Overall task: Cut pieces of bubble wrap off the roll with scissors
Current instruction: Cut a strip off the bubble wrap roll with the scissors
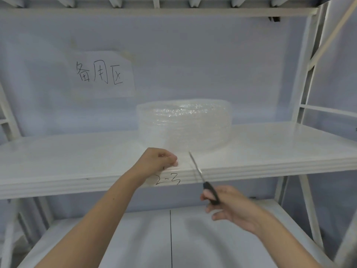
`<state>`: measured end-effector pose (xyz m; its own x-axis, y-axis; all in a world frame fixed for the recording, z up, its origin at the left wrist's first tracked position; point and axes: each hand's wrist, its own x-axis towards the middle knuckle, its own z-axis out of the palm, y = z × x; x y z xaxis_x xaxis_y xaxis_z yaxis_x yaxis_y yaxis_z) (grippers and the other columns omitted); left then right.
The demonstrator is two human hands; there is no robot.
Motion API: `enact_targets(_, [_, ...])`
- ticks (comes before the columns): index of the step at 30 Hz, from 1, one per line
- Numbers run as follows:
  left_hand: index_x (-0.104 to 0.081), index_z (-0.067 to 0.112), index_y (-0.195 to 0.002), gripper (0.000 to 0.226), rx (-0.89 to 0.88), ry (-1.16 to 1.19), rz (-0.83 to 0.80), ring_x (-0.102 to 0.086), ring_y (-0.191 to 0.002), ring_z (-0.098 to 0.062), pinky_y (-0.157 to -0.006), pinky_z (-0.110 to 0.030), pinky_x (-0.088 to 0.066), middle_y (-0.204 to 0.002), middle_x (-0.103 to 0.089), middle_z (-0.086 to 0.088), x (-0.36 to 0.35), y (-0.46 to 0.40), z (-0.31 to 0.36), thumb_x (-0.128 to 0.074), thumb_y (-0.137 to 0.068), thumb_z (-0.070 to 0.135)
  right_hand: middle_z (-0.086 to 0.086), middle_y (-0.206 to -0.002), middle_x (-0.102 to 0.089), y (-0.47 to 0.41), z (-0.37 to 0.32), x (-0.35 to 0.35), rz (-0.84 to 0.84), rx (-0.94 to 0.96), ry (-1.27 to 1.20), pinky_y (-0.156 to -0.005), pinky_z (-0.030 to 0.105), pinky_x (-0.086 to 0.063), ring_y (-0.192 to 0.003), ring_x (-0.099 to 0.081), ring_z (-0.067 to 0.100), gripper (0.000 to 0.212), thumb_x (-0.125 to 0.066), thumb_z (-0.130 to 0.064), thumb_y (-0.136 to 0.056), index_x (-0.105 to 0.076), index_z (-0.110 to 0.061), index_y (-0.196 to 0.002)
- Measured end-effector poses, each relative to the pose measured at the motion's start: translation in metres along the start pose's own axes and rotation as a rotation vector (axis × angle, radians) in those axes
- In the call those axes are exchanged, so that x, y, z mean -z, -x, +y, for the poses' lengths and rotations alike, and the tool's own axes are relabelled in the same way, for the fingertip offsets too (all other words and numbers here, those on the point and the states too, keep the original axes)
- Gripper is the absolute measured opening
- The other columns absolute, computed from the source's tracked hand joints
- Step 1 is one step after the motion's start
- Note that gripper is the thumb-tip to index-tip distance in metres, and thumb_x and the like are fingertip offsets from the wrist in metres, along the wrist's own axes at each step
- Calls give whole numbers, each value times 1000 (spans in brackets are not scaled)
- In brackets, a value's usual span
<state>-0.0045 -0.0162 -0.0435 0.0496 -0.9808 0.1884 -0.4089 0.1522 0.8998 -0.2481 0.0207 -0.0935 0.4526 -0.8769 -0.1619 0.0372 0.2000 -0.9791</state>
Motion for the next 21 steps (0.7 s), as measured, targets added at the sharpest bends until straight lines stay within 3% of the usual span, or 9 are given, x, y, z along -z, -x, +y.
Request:
enact_targets(3, [-75,1,-94,17,-10,-5,0,-62,-60,10,-57,-5,-44,-87,-78,-3,-1,0,-1,-68,-91,15,6,-86,-64,-11,12,-21,-68,-12,-41,-48,29,-49,-56,-59,16,17,-73,-23,-80,-67,-8,-85])
enact_targets(9, [-72,1,-94,17,9,6,13,-53,-45,5,-65,-18,-46,-86,-75,-6,0,1,3,-67,-91,17,1,-71,-54,-16,17,-26,-124,-69,-157,-45,26,-40,-53,-50,17,45,-58,-60,-77,-51,-16,-69])
enact_targets(12, [-70,3,-95,16,26,10,22,-46,-40,3,-50,-13,-38,-85,-74,-5,1,2,6,-67,-92,18,4,-73,-54,-13,16,-22,-151,-98,-175,-44,26,-40,-54,-49,20,50,-55,-63,-78,-51,-15,-67])
enact_targets(14, [-70,8,-93,13,38,17,19,-50,-48,0,-50,-12,-38,-84,-75,-3,1,2,7,-68,-91,21,5,-74,-54,-12,16,-21,-170,-110,-132,-44,27,-41,-55,-49,20,52,-55,-64,-79,-51,-14,-67])
enact_targets(18, [-72,15,-90,10,57,52,-18,-66,-82,-12,-64,-14,-46,-84,-78,1,3,3,9,-69,-91,24,3,-74,-54,-15,10,-27,-188,-104,-32,-47,27,-43,-57,-49,19,53,-53,-66,-81,-50,-15,-68])
enact_targets(21, [-71,17,-88,8,62,68,-66,-65,-79,-10,-64,-12,-47,-84,-77,3,6,5,11,-69,-91,24,2,-73,-54,-24,3,-35,-181,-97,-19,-46,26,-44,-56,-49,18,53,-55,-68,-79,-50,-17,-68])
